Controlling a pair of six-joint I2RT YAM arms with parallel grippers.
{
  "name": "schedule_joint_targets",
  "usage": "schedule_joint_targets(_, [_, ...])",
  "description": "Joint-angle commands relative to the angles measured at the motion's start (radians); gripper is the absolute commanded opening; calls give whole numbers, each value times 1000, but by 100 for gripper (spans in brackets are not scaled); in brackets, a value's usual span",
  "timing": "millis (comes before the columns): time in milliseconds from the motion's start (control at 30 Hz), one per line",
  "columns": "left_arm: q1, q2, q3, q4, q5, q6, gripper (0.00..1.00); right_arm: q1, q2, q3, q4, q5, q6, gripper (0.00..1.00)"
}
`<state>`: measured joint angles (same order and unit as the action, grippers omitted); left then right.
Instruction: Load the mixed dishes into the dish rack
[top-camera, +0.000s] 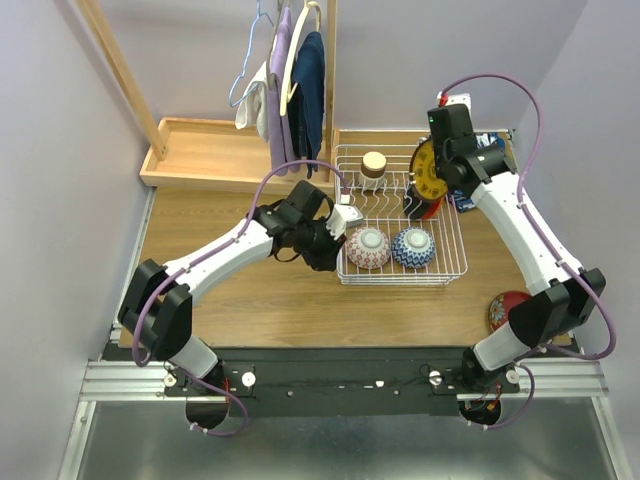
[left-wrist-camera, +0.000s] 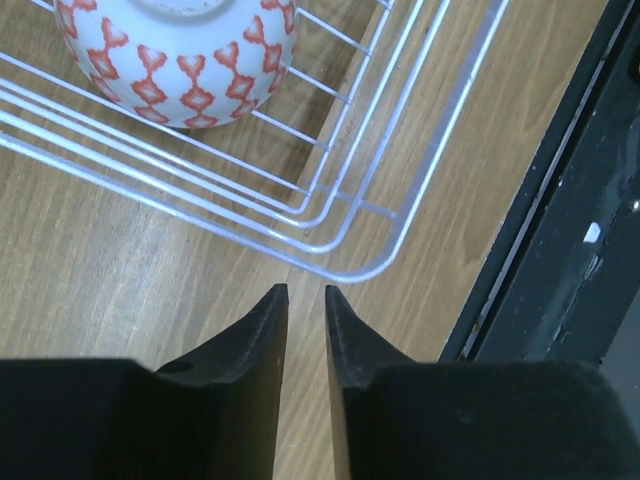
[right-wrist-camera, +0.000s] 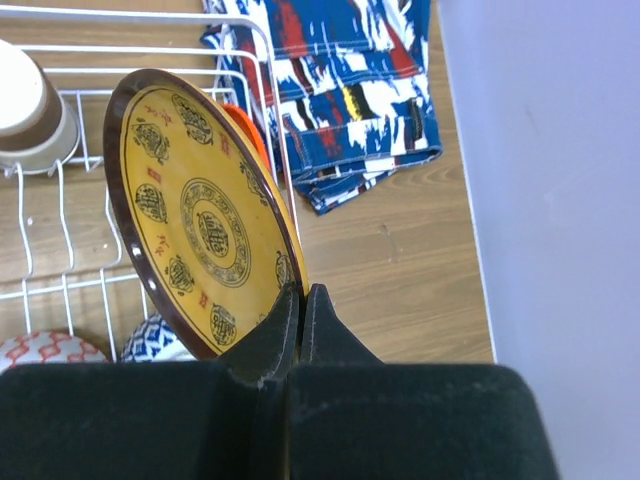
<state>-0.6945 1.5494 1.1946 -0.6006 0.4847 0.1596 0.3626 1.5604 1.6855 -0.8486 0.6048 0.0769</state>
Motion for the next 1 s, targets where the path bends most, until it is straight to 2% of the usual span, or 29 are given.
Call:
schedule_joint_targets(0, [-2,-115,-56,-21,-31,23,33,39,50,28,59,184,24,0])
schedule_joint_targets(300, [87,-219,-150,-18,-23,-6,40,39,121,42,-18,250,123,0])
schedule_joint_targets(967, [207,-371,-308,38,32,-74,44,67,323,146,-40,309,179,0])
